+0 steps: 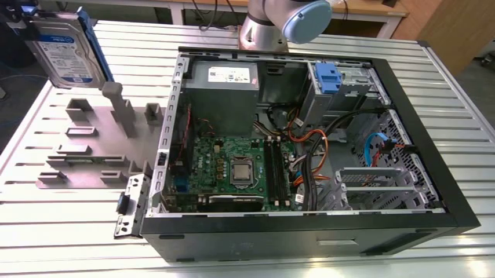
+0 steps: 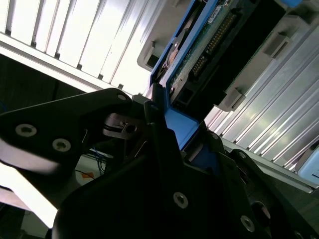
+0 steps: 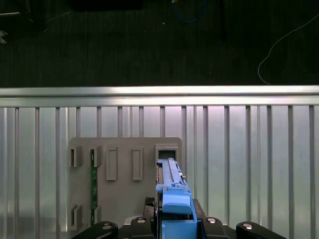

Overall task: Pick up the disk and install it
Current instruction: 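Pick up the disk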

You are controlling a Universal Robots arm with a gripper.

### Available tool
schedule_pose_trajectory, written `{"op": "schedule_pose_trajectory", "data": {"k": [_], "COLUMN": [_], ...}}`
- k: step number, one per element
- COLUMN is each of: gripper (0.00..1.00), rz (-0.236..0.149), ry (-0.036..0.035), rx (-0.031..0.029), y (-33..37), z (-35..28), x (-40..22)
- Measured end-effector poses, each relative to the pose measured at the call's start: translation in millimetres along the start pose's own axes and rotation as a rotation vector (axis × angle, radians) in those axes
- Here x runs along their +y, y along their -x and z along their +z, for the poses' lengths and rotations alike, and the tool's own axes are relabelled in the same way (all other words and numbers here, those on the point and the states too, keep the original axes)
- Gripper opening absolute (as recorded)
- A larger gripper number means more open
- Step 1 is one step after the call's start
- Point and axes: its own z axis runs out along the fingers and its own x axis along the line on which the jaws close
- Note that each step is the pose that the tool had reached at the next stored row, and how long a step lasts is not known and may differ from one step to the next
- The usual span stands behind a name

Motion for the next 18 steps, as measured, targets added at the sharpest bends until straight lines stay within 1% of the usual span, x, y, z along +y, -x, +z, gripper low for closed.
{"op": "schedule_pose_trajectory", "data": {"k": [18], "gripper": [0.36], "rz": [0.000], "ry": [0.0000], "rx": [0.0000], "y": [-0.1], "z": [-10.8], "x": [-0.1]}}
